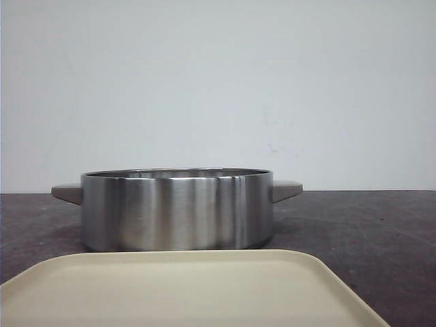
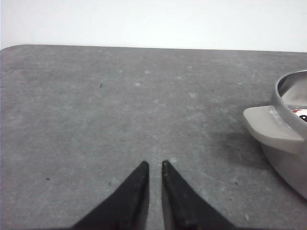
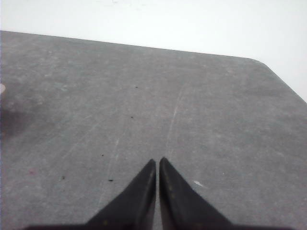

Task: Steam buns

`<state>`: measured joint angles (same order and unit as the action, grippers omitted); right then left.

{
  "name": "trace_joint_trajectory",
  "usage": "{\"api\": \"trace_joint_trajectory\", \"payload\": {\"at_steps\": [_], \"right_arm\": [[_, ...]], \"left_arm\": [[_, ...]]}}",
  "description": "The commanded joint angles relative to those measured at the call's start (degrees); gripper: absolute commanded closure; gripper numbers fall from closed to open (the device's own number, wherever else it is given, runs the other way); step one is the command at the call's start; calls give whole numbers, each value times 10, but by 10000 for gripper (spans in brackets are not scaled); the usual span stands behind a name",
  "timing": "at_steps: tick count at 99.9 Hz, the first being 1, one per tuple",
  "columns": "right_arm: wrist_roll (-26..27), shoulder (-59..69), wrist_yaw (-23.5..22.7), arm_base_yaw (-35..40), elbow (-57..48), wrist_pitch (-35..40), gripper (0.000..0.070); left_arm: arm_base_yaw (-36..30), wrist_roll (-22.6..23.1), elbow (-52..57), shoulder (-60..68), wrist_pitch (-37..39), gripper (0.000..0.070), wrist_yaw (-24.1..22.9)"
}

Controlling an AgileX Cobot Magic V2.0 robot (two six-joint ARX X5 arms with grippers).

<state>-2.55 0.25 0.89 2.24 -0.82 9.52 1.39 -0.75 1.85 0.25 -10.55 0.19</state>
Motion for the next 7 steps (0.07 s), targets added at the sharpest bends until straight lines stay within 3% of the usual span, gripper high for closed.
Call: {"api": "trace_joint_trajectory", "payload": {"at_steps": [1, 7], "right_arm": [[6, 0, 0, 0, 1, -5, 688], [6, 0, 0, 0, 1, -5, 688]], "left_arm": [[1, 8, -10, -1, -2, 700, 0], [1, 8, -10, -1, -2, 700, 0]]}}
